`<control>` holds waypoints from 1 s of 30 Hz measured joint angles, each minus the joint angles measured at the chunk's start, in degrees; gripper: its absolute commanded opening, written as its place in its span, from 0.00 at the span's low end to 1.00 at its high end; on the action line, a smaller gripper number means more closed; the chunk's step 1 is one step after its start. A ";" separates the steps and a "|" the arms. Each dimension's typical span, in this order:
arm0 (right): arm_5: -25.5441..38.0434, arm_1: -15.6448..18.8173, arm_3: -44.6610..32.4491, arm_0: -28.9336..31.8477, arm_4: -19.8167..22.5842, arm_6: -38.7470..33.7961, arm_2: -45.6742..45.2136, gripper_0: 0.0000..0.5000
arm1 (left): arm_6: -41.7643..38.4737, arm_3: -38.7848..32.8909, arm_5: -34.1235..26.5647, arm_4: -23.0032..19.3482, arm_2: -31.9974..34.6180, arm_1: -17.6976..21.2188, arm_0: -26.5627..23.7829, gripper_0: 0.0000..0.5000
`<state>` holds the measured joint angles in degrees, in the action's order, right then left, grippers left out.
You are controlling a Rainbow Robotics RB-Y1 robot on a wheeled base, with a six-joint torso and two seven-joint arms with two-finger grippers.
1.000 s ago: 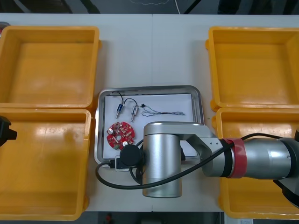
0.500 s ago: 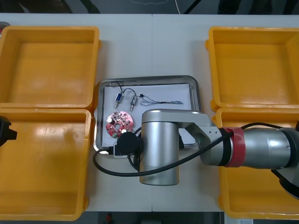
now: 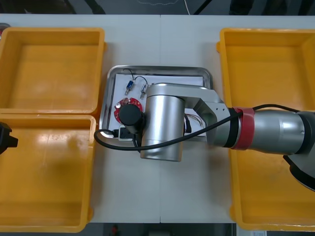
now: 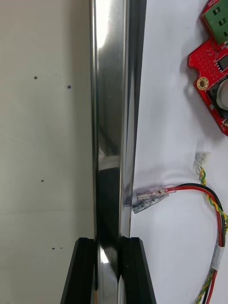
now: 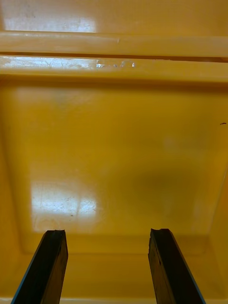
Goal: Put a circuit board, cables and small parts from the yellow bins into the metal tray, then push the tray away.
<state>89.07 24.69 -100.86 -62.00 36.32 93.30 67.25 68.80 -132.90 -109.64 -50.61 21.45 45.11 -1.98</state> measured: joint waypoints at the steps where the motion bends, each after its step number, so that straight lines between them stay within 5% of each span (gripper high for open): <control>1: -0.36 0.00 0.62 -0.68 0.51 0.00 0.00 0.00 | 0.00 0.00 0.00 0.00 0.00 0.00 0.00 1.00; 30: -12.13 -0.42 18.48 -11.17 3.05 3.52 0.00 0.00 | 0.00 -0.01 0.00 0.01 0.00 0.00 0.00 1.00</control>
<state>76.94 24.27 -82.37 -73.17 39.38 96.82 67.25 68.80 -132.91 -109.64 -50.60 21.45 45.11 -1.98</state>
